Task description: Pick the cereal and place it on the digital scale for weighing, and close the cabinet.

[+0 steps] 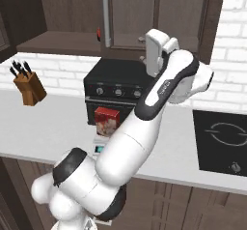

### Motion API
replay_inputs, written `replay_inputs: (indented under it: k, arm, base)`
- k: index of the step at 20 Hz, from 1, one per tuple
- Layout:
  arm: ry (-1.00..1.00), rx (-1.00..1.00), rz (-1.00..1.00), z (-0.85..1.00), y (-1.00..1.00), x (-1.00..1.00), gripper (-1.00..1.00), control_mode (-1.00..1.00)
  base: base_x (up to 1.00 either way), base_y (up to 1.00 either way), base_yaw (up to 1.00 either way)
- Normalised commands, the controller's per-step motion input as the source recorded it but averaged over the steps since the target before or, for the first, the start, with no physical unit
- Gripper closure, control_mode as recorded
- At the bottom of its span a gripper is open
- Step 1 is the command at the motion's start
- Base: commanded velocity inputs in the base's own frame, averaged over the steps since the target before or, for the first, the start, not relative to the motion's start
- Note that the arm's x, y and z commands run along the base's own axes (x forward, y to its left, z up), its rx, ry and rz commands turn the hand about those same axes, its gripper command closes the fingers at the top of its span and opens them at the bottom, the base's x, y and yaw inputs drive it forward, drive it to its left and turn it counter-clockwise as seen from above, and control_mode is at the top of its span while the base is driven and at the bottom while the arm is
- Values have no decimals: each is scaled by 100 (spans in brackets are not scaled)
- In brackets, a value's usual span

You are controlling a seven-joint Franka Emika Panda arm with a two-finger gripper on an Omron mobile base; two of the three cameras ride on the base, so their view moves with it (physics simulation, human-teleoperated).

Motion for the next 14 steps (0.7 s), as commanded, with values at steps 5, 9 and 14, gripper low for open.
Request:
replay_inputs:
  k: [5, 9, 14]
  arm:
    - [-46, 1, -14, -50, 100, -100, -100, -100]
    - [-31, 0, -13, 1, 100, -100, -100, -100]
    - [8, 0, -3, 62, 100, -99, -100, -100]
  base:
    - [0, 0, 0]
    - [0, 0, 0]
    - [0, 0, 0]
